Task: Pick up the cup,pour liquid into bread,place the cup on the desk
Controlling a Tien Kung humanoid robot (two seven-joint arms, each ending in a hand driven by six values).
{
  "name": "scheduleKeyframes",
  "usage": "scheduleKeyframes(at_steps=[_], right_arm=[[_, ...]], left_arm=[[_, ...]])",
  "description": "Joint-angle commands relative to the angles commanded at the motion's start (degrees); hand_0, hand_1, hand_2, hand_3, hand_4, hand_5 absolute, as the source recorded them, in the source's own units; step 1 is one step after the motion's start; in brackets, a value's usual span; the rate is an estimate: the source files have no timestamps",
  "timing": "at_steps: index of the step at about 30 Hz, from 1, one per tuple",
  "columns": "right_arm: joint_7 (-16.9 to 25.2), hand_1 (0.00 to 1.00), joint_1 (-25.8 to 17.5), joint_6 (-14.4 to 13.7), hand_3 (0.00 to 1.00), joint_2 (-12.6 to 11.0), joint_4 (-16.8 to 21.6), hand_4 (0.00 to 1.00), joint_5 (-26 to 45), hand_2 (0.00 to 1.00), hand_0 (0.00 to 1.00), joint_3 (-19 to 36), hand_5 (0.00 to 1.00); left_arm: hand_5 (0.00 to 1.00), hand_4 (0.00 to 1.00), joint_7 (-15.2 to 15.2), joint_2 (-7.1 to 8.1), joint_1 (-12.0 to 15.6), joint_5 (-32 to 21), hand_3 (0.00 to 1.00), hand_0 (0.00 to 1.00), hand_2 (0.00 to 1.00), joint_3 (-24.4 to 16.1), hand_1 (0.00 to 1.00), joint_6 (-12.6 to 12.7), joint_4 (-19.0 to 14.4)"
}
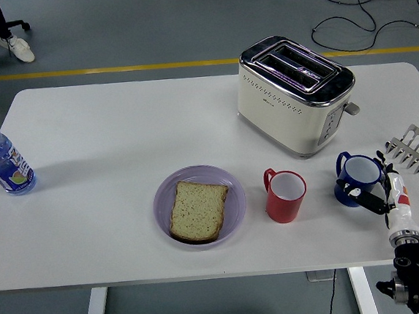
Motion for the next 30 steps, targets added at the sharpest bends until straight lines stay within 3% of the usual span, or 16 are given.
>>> scheduleKeyframes(at_steps=[15,16,21,22,28,29,30], right_arm=[[2.0,0.813,1.8,-0.8,0.964,0.4,-2.2,0.998,4.1,0.899,0.918,-1.9,0.157],[2.0,0.718,1.8,-0.8,0.912,0.4,-2.3,0.995,4.1,0.807,0.718,-1.9,0.168],[3.2,0.718,2.3,-0.8,0.912,0.5,-4.0,0.995,7.3,0.807,0.718,-2.6,0.168],[3.3,0.628,2.3,-0.8,0.814,0.5,-4.0,0.975,7.5,0.711,0.618,-2.7,0.161],[1.9,0.628,2.2,1.0,0.814,0.6,-4.3,0.975,7.8,0.711,0.618,-2.3,0.161],[1.9,0.588,2.1,1.0,0.754,0.6,-4.2,0.930,7.9,0.648,0.586,-2.1,0.127],[1.9,0.588,2.1,1.0,0.754,0.6,-4.2,0.930,8.0,0.648,0.586,-2.0,0.127]], left_arm=[[0.889,0.292,-0.1,0.00,0.0,-0.8,0.589,0.648,0.705,0.9,0.687,0.1,0.0],[0.890,0.293,-0.1,0.00,0.0,-0.8,0.589,0.648,0.705,1.0,0.687,0.1,0.0],[0.890,0.293,-0.2,0.00,0.0,-1.2,0.589,0.648,0.705,1.5,0.687,0.1,0.0],[0.890,0.294,-0.2,0.00,0.0,-1.2,0.589,0.648,0.705,1.5,0.686,0.1,0.0],[0.890,0.294,-0.2,0.00,0.0,-1.3,0.589,0.648,0.705,1.8,0.686,0.1,0.0],[0.889,0.296,-0.2,0.00,0.0,-1.5,0.589,0.649,0.705,1.9,0.685,0.1,0.0],[0.889,0.296,-0.2,0.00,-0.1,-1.5,0.589,0.649,0.705,2.0,0.685,0.1,0.0]])
